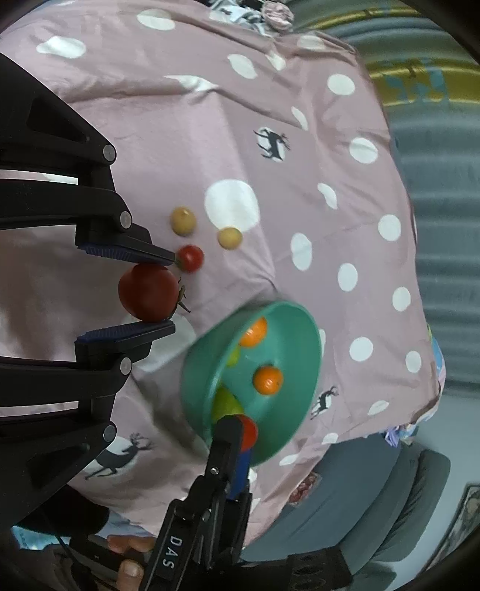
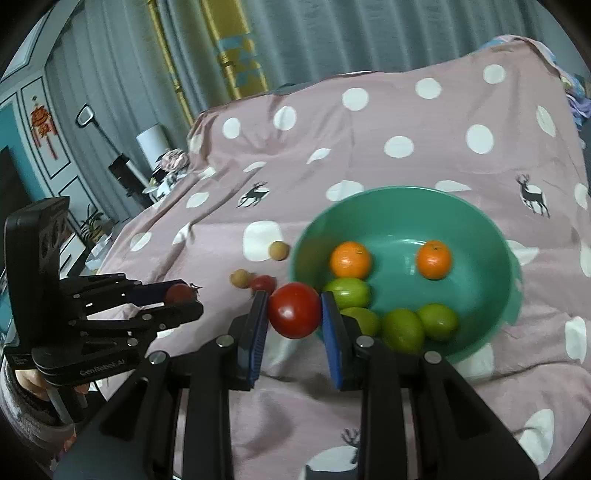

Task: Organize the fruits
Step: 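Carry both red tomatoes over the teal bowl, then open both grippers to release the red tomatoes into the bowl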

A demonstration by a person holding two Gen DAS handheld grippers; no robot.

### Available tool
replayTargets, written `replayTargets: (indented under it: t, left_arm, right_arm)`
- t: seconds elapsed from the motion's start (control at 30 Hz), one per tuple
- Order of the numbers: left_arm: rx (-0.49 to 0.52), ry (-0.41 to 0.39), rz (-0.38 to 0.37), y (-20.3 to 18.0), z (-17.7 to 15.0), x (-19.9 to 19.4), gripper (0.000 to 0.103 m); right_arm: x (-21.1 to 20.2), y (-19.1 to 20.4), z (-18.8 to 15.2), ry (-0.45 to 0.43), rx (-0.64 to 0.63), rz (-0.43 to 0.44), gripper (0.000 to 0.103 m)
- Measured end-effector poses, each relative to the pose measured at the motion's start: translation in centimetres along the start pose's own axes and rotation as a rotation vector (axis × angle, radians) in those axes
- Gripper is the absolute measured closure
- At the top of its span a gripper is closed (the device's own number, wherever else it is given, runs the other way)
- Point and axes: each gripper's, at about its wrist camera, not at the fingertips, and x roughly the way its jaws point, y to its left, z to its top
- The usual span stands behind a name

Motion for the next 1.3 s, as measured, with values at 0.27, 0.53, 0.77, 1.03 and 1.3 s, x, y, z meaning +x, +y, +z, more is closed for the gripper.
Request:
replayTargets:
  t: [0.27,0.53,0.77,1.03,1.3]
  left_arm:
    - [0.044,-0.034,-0.029,-1.8,2.1,0.5,0.073]
    - [0.103,-0.030,-0.072,-4.3,4.9,2.7,0.073]
    - [0.149,0.014,-0.089,-6.3,6.3,5.7,0.073]
    - [0.194,0.068,-0.085,-7.6,6.5,8.5,0.073]
    - [0.194,0.103,-0.090,-7.7,6.3,9.9,0.073]
  right_arm:
    - [-0.8,-2.5,-0.3,-0.028,0.055,-0.032,0.074]
    - [-0.8,-4.4,-0.5,-0.039,0.093,-0.054,0.074]
    - [-0.5,-5.6,-0.6,-0.038,0.107,-0.076,0.074]
    - [0.2,-7.0,-0.4,-0.028,0.117,-0.106,0.074]
    - [0.9,-7.2,-0.3,-0.016,0.127,-0.105,0.072]
